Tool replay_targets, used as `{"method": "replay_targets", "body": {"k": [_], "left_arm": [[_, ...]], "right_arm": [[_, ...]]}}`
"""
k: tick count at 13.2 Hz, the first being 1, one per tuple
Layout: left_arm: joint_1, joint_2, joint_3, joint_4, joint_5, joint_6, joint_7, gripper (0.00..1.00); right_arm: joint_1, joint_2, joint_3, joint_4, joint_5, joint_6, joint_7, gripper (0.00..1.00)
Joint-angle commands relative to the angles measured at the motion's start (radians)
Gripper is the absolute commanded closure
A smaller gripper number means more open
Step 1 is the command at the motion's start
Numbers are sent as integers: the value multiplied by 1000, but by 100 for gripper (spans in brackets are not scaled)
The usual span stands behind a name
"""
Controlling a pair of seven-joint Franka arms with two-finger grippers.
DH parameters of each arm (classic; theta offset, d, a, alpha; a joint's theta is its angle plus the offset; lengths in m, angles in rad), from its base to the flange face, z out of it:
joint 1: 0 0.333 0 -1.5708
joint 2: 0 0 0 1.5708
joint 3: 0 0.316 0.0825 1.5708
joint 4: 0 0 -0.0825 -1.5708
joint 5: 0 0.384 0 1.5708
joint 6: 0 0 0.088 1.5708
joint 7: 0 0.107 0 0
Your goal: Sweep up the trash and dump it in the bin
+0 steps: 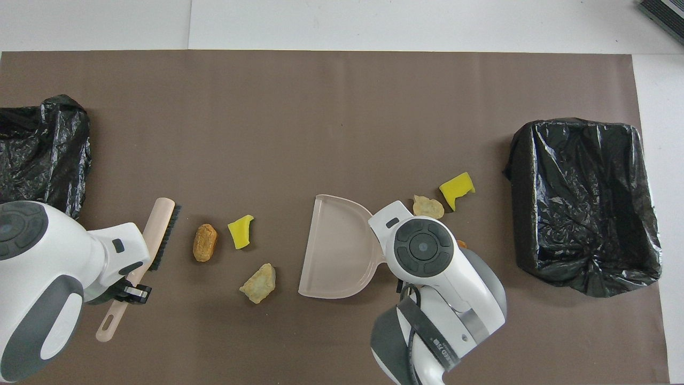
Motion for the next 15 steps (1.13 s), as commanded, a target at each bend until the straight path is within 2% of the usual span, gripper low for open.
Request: {"method": "replay_targets", "body": {"k": [1, 3, 5, 8, 11, 15], "left_arm": [[-4, -72, -9, -105, 20, 68, -173, 100], [-12, -64, -12, -152, 20, 122, -259, 100], [-73, -31, -12, -185, 20, 177, -363, 100], [-188, 34, -14, -174, 2, 243, -496, 100], [-296, 91, -14, -160, -103, 303, -537, 100], [-435, 114, -14, -111, -240, 332, -536, 100]], "right_arm": [[2, -31, -1, -45, -20, 33, -22, 100], [6, -34, -1, -56, -21, 30, -22, 100], [14, -40, -1, -70, -23, 34, -21, 100], [12, -40, -1, -74, -23, 36, -19, 100], [11, -40, -1, -74, -23, 34, -19, 100], [3, -40, -1, -74, -23, 27, -18, 100]]}}
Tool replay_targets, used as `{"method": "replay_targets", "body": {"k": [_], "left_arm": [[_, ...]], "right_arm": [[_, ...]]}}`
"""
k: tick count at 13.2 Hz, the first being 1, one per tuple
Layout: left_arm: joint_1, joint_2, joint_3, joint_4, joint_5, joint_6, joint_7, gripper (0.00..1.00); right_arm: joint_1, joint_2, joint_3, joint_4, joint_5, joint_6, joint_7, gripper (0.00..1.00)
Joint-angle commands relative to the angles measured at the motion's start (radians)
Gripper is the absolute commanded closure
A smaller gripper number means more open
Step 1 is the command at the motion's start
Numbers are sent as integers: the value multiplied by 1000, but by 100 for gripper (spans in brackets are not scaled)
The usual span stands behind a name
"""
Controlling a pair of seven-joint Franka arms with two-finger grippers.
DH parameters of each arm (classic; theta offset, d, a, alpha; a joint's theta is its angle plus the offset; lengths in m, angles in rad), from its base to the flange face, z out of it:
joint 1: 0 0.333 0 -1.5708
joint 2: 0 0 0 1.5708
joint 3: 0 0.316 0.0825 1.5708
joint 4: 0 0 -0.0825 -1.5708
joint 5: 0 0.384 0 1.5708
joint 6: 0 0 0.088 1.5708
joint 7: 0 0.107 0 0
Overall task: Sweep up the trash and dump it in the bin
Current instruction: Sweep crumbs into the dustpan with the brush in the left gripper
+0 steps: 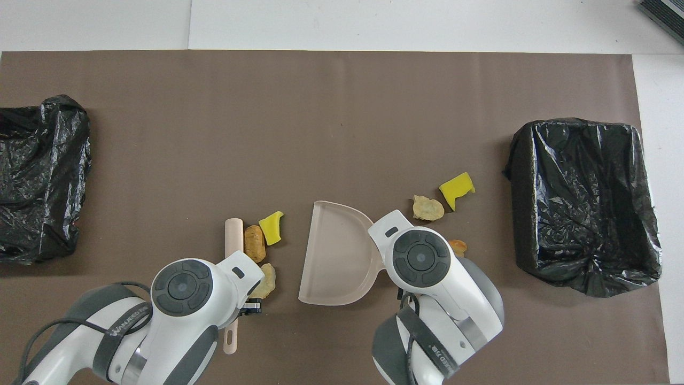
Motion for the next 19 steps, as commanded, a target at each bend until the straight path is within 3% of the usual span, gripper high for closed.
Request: {"method": "replay_targets", "body": {"k": [1, 7, 12, 16, 19], "left_arm": [[-112, 17, 14, 41, -71, 14, -9, 100], [-297, 58, 12, 162, -174, 2, -14, 100], [-243, 65, 28, 271, -171, -149, -15, 100], [-180, -4, 26, 227, -154, -312, -154, 100], [-181, -137, 14, 51, -142, -303, -304, 100]], "right_arm": [[-10, -28, -1, -32, -17, 5, -18, 100], [-10, -28, -1, -33, -17, 4, -18, 100], [-10, -28, -1, -32, -17, 4, -18, 100], [-10, -28, -1, -32, -17, 4, -18, 100], [-13, -28, -1, -33, -17, 4, -95, 100]]}}
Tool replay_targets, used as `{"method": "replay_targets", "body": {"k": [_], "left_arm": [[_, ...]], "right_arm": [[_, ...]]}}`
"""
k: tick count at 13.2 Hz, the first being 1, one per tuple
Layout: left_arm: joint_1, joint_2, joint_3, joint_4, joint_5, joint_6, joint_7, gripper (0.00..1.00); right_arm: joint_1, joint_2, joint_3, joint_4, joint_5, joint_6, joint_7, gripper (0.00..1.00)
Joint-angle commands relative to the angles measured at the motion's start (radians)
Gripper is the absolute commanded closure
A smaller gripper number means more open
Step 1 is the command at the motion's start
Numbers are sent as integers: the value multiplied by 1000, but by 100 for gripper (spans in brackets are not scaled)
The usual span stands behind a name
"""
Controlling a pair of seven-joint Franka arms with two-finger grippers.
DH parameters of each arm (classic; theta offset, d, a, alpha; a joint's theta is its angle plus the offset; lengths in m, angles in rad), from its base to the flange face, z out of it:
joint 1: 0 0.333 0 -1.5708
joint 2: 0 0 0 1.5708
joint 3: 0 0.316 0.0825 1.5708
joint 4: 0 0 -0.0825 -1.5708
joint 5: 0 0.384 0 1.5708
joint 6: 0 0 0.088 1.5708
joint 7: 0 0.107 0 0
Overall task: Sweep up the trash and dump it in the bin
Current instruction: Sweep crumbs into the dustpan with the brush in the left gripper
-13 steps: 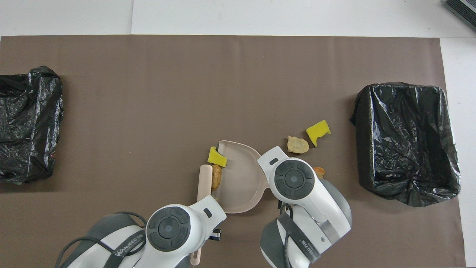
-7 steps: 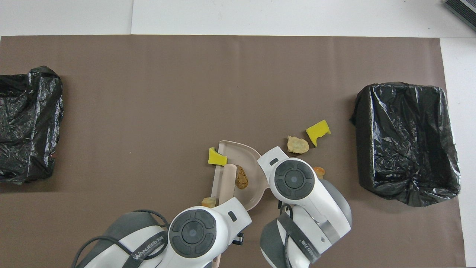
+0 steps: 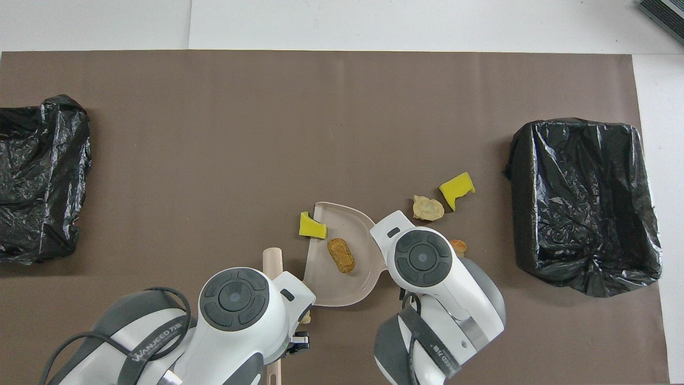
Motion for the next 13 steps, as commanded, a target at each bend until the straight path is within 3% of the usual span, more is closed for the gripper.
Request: {"method": "replay_targets", "body": {"k": [1, 4, 7, 10, 13], "left_arm": [[-12, -155, -24, -170, 12, 12, -183, 100], [-85, -131, -74, -184, 11, 92, -399, 100], [-142, -41, -74, -187, -32, 243, -491, 100], [-145, 55, -74, -157, -75, 392, -477, 100], [-130, 140, -74, -36, -104, 403, -340, 100]], "right_arm": [[-12, -25, 0, -25, -13, 7, -148, 100], [-35, -21, 0, -25, -29, 22, -237, 100], [-44, -19, 0, -25, -27, 19, -242, 100], [-47, -19, 0, -25, -27, 13, -218, 100], [-47, -21, 0, -25, -27, 10, -213, 100]]}}
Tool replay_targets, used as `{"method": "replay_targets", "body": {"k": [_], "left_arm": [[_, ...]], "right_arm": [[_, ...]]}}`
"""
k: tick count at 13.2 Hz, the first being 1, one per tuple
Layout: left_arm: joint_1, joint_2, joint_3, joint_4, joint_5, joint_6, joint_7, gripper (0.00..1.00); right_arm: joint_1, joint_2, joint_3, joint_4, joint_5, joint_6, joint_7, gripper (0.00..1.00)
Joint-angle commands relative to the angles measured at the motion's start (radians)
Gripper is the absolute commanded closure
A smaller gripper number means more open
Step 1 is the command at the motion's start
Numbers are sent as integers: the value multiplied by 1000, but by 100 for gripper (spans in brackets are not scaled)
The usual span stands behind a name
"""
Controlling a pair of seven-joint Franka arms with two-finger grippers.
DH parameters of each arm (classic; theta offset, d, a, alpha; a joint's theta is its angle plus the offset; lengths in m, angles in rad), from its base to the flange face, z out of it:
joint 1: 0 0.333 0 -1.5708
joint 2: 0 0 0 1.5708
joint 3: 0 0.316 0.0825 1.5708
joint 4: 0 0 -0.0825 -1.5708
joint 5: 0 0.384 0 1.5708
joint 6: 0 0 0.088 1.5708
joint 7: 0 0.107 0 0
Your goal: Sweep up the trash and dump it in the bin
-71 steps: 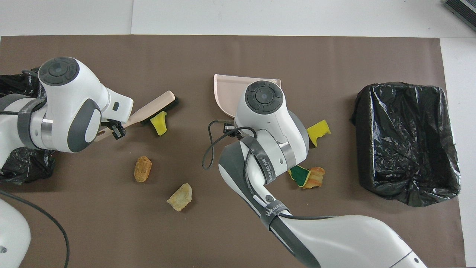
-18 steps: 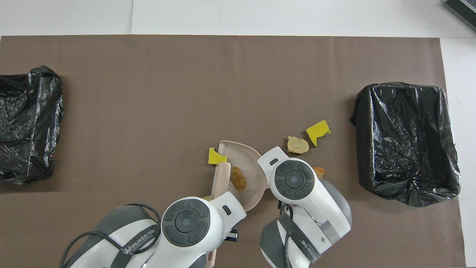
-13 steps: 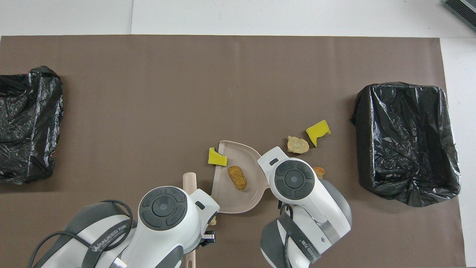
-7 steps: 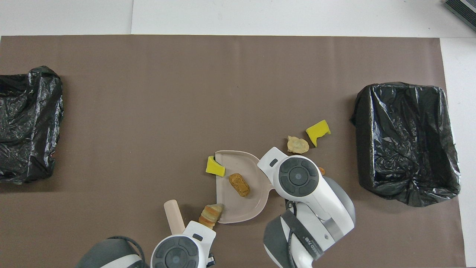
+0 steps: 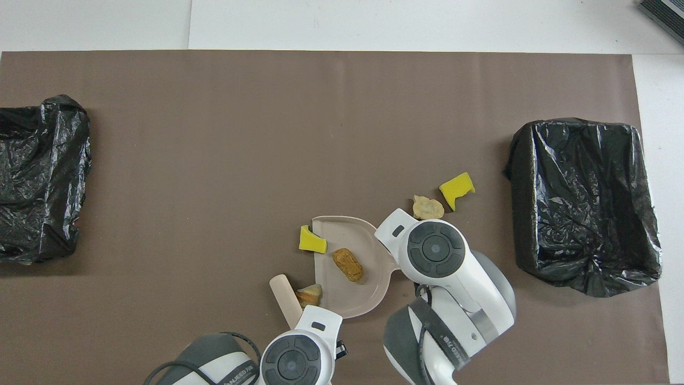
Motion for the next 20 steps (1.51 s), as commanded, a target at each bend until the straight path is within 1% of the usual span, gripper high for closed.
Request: {"method": "replay_targets", "body": {"k": [1, 3, 4, 5, 6, 7, 8, 10, 12, 14, 16, 17, 18, 20], "left_arm": [[4, 84, 10, 131, -62, 8, 133, 100], [9, 150, 11, 243, -86, 2, 187, 100], [15, 164, 11, 273, -80, -10, 189, 100], [13, 164, 11, 274, -71, -30, 194, 100], [15, 163, 14, 278, -57, -85, 215, 100], [27, 163, 14, 293, -12, -144, 239, 100], [52, 161, 14, 299, 19, -195, 244, 100], [117, 148, 16, 301, 44, -260, 293, 100], [171, 140, 17, 311, 93, -285, 344, 100], [213, 140, 17, 308, 113, -286, 419, 100], [227, 134, 17, 299, 118, -301, 476, 100], [234, 131, 22, 310, 127, -327, 512, 100], [268, 111, 42, 319, 139, -341, 586, 100], [352, 74, 45, 343, 139, -360, 742, 100]], "right_arm": [[-12, -21, 4, -23, -20, 8, 14, 100], [-12, -21, 4, -23, -20, 6, 21, 100], [-12, -21, 6, -23, -20, 6, 23, 100], [-12, -22, 6, -23, -20, 5, 32, 100], [-10, -22, 6, -23, -20, 3, 49, 100], [-10, -22, 6, -23, -20, 3, 51, 100], [-12, -22, 6, -23, -20, 3, 49, 100], [-12, -22, 6, -23, -20, 3, 51, 100], [-12, -22, 6, -23, -20, 3, 51, 100], [-10, -22, 6, -23, -20, 3, 54, 100], [-10, -24, 6, -25, -20, 3, 66, 100], [-10, -24, 6, -25, -20, 3, 67, 100], [-10, -25, 6, -25, -20, 0, 90, 100], [-5, -28, 7, -26, -15, -32, 226, 100]]}}
